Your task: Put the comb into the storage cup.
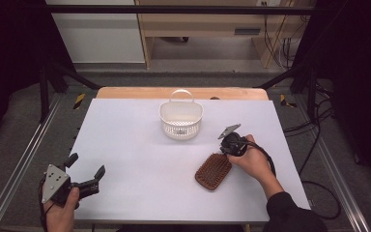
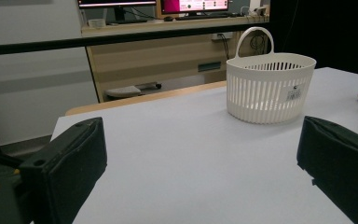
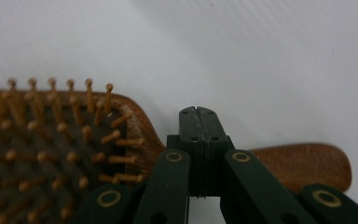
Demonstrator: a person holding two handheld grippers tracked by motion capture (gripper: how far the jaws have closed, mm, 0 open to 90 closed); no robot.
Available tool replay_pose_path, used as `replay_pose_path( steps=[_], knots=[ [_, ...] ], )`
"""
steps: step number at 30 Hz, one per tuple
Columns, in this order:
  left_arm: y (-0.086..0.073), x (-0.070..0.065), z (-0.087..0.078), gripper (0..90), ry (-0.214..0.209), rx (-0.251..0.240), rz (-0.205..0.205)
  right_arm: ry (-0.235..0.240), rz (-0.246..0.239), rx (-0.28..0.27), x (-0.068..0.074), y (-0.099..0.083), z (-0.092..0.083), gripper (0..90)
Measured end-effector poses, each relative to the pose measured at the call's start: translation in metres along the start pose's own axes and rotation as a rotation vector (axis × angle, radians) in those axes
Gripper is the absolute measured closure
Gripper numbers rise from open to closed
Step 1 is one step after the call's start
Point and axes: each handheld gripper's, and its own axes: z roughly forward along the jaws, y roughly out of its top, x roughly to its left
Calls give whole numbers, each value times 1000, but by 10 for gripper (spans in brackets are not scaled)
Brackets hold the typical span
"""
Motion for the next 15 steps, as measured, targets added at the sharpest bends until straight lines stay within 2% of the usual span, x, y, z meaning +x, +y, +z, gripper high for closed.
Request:
replay_pose_path(
  steps=[6,15],
  knots=[
    [0,-1,1,14,-4,4,5,-10,29,9,-5,-18,-10,900],
    [0,-1,1,14,-2,4,4,4,35,-4,7,-36,-27,900]
  ],
)
